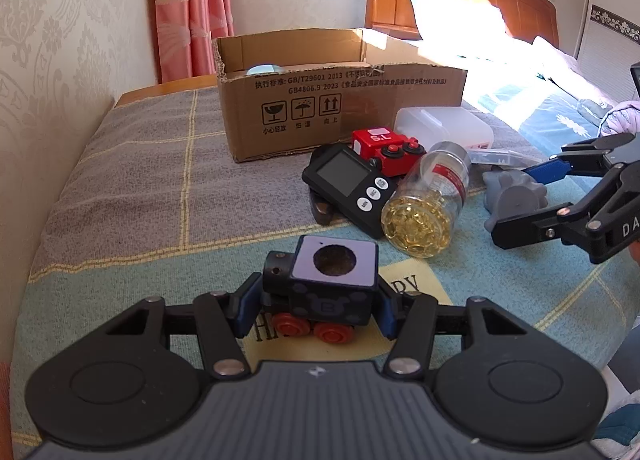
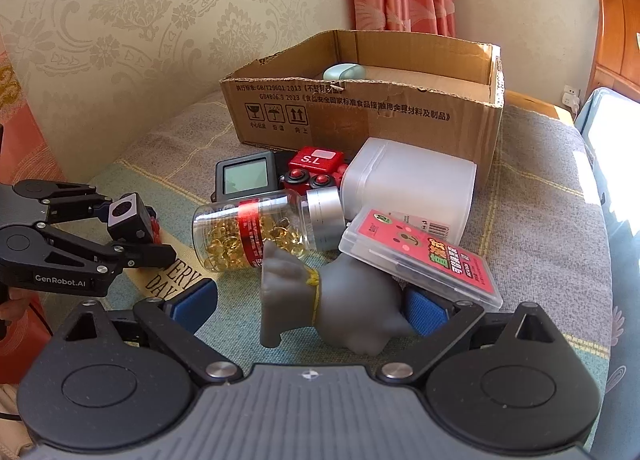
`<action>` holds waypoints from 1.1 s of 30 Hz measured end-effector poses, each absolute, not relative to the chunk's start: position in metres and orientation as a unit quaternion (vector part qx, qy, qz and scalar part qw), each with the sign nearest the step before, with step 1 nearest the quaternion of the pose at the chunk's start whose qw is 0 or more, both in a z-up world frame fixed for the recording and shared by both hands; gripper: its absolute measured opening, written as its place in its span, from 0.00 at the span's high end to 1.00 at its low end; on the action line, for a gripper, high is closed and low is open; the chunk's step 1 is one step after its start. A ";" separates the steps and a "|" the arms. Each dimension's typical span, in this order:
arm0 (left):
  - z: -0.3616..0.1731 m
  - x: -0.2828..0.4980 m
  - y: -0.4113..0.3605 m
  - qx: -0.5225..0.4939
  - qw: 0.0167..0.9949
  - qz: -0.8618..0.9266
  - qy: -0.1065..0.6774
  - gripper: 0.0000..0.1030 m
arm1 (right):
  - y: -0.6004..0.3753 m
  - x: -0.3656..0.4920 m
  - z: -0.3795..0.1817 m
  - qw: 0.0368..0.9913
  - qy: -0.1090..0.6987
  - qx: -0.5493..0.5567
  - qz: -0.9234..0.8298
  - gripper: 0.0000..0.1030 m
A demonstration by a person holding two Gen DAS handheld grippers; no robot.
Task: Organize rigid objects
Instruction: 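Hold the train in the left tool while the right tool grasps the grey toy cat, then carry the grey cat with the right tool into the box and release it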
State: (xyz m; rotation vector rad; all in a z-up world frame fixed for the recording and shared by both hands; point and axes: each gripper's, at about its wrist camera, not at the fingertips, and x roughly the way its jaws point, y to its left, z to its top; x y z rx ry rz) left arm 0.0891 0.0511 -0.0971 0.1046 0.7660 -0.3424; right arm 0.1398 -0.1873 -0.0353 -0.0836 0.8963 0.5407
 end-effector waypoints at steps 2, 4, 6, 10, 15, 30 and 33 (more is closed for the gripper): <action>-0.097 0.089 0.051 0.050 0.912 -0.166 0.372 0.46 | -0.187 0.142 -0.036 0.866 0.434 -0.036 0.245 0.08; -0.097 0.089 0.051 0.049 0.912 -0.166 0.372 0.46 | -0.187 0.144 -0.036 0.869 0.437 -0.044 0.228 0.18; -0.097 0.090 0.052 0.049 0.912 -0.165 0.373 0.46 | -0.187 0.144 -0.036 0.869 0.439 -0.049 0.221 0.19; -0.095 0.089 0.052 0.049 0.910 -0.163 0.377 0.47 | -0.188 0.138 -0.032 0.868 0.443 -0.048 0.220 0.22; -0.091 0.087 0.050 0.057 0.909 -0.161 0.381 0.47 | -0.182 0.124 -0.026 0.860 0.446 -0.066 0.238 0.22; -0.064 0.078 0.041 0.082 0.908 -0.159 0.378 0.47 | -0.174 0.099 0.001 0.854 0.430 -0.081 0.281 0.22; -0.058 0.080 0.040 0.082 0.908 -0.155 0.381 0.47 | -0.173 0.101 0.008 0.857 0.421 -0.084 0.285 0.22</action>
